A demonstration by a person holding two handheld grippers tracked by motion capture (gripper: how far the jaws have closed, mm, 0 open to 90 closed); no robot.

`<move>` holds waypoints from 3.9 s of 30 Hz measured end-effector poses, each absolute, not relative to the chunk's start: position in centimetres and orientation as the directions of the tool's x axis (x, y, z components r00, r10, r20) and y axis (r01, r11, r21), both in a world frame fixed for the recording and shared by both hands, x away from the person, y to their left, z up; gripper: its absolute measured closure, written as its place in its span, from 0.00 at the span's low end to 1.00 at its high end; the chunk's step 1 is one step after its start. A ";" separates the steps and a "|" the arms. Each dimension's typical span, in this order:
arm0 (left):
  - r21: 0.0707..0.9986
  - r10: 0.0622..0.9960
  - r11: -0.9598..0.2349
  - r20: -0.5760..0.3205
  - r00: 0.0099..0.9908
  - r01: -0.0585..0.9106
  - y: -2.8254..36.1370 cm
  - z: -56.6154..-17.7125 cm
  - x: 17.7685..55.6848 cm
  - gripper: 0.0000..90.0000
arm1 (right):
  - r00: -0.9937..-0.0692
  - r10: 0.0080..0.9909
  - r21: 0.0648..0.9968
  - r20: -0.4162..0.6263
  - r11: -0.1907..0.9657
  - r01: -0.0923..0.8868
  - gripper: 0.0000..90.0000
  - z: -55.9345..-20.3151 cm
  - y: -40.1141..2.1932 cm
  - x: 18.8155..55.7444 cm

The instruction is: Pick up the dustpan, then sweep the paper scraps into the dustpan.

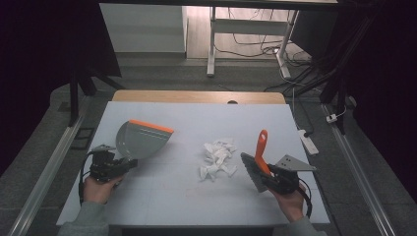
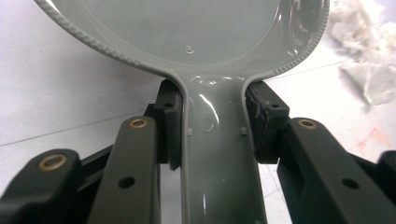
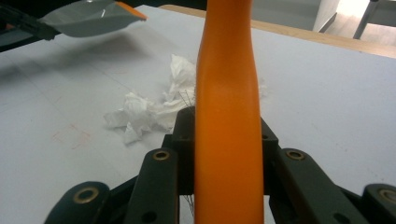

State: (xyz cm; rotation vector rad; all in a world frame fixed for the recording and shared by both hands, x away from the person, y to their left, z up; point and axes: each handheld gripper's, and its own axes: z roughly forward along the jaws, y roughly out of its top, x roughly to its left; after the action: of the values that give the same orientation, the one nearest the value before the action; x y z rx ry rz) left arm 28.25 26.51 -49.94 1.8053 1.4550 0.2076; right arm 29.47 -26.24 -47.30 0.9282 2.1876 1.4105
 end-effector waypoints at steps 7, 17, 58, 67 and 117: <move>0.689 0.875 -0.036 -0.328 0.356 0.723 26.8 -49.4 27.8 0.68 | -0.715 0.698 0.903 0.040 0.280 0.324 0.78 -47.4 -26.2 30.0; 0.720 0.861 -0.100 -0.284 0.423 0.687 26.3 -48.8 26.9 0.68 | -0.708 0.705 0.914 0.035 0.263 0.308 0.78 -47.0 -26.8 30.3; 0.737 0.709 -0.330 -0.218 0.670 0.589 24.2 -47.8 25.4 0.68 | -0.708 0.705 0.918 0.038 0.255 0.304 0.78 -46.4 -25.7 31.8; 0.732 0.672 -0.377 -0.205 0.712 0.567 23.4 -47.8 25.3 0.68 | -0.714 0.700 0.914 0.022 0.276 0.298 0.78 -46.3 -24.9 32.1; 0.592 0.497 -0.604 -0.243 0.833 0.534 21.0 -50.0 25.4 0.68 | -0.679 0.734 0.869 0.000 0.337 0.363 0.78 -46.4 -19.6 39.5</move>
State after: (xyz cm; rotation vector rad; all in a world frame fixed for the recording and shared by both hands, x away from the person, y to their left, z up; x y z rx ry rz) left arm 25.45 20.98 -49.97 2.3312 0.7496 -0.0698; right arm 39.49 -19.60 -46.41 0.9669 2.2137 1.2854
